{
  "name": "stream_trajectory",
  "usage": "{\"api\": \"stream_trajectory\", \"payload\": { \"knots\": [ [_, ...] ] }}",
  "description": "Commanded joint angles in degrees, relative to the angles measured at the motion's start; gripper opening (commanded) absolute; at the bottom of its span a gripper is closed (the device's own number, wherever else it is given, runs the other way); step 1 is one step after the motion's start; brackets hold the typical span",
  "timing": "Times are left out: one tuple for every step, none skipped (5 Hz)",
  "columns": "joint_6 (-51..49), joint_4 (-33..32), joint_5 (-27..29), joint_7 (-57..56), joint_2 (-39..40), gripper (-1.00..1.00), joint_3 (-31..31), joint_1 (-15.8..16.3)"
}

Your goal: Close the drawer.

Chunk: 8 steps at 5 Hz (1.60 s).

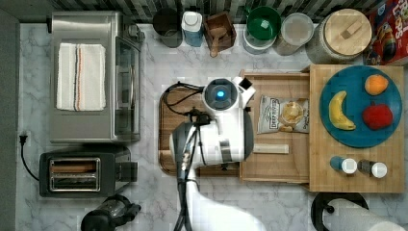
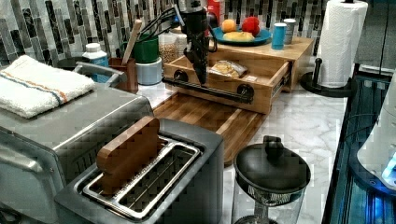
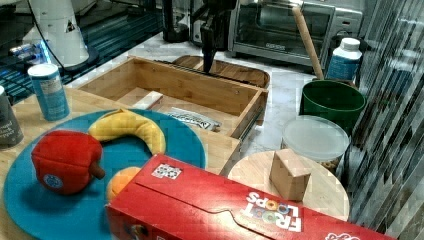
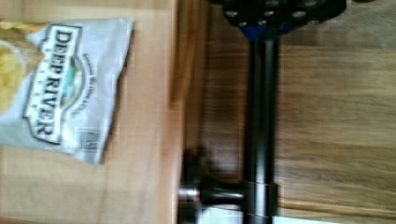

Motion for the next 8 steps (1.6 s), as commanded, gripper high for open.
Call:
{"api": "stream_trajectory", "payload": {
  "knots": [
    [0.0, 1.27, 2.14, -15.73, -1.68, -1.0, -3.42, -6.86],
    [0.84, 0.83, 0.95, -16.78, -3.06, -1.0, -3.99, -8.44],
    [1.19, 4.13, 1.01, -23.77, -0.6, -1.0, -5.38, -11.02],
    [1.18, 6.85, 2.31, -29.06, 1.4, -1.0, -6.52, -13.04],
    [-0.5, 9.78, 4.03, -33.08, 2.73, -1.0, -8.58, -13.8],
    [-2.31, 12.37, 5.9, -36.08, 3.93, -1.0, -9.44, -15.66],
    [-4.06, 15.69, 6.07, -38.24, 5.66, -1.0, -11.06, -16.48],
    [-6.63, 18.8, 6.72, -40.05, 6.86, -1.0, -12.62, -17.59]
  ]
}}
